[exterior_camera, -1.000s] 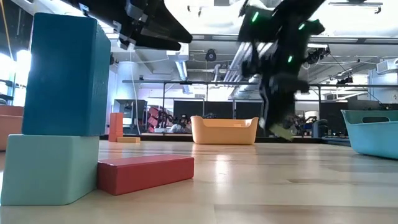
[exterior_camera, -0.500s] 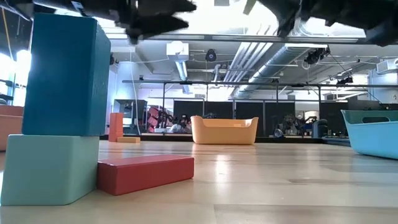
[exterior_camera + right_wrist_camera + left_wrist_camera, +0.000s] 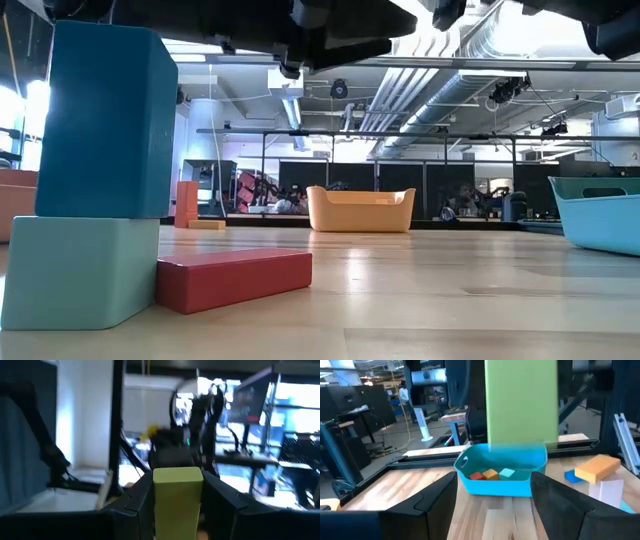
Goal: Sort blocks by size
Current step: Put the green medium block into the orange bin
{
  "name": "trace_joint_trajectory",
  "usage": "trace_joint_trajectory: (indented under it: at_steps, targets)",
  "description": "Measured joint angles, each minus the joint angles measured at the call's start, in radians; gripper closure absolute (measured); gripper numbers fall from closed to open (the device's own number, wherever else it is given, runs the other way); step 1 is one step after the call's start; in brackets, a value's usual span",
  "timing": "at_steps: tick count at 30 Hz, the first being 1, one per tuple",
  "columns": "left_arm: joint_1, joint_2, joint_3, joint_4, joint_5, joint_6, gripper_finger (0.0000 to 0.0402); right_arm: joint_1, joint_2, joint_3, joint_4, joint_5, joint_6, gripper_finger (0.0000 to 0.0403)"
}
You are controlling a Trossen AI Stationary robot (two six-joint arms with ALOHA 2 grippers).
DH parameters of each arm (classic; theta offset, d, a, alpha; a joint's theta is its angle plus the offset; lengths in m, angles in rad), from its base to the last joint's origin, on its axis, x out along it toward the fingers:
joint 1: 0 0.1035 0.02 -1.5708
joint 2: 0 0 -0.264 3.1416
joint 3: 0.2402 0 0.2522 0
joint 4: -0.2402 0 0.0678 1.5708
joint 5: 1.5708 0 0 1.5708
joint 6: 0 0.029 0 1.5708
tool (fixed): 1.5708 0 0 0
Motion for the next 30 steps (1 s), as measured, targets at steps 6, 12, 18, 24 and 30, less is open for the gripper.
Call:
trace_joint_trajectory:
  at_steps: [6, 12, 18, 24, 30]
  targets:
    - [0.001, -0.034, 0.001, 0.008, 0.012, -0.074, 0.0148, -0.009, 0.0, 0.006, -0.104, 0.096, 0.025, 0.0277]
    - [0.004, -0.034, 0.003, -0.005, 0.012, -0.089, 0.0151, -0.015, 0.0, 0.006, -0.143, 0.104, 0.052, 0.0277]
    - [0.012, -0.034, 0.004, -0.042, 0.011, -0.121, 0.0168, -0.015, 0.0, 0.006, -0.144, 0.103, 0.054, 0.0277]
    - [0.014, -0.033, 0.004, -0.054, 0.0, -0.132, 0.0233, -0.017, 0.0, 0.006, -0.177, 0.103, 0.071, 0.0277]
    - [0.014, -0.033, 0.004, -0.059, -0.002, -0.12, 0.0306, -0.017, 0.0, 0.006, -0.2, 0.101, 0.096, 0.0198]
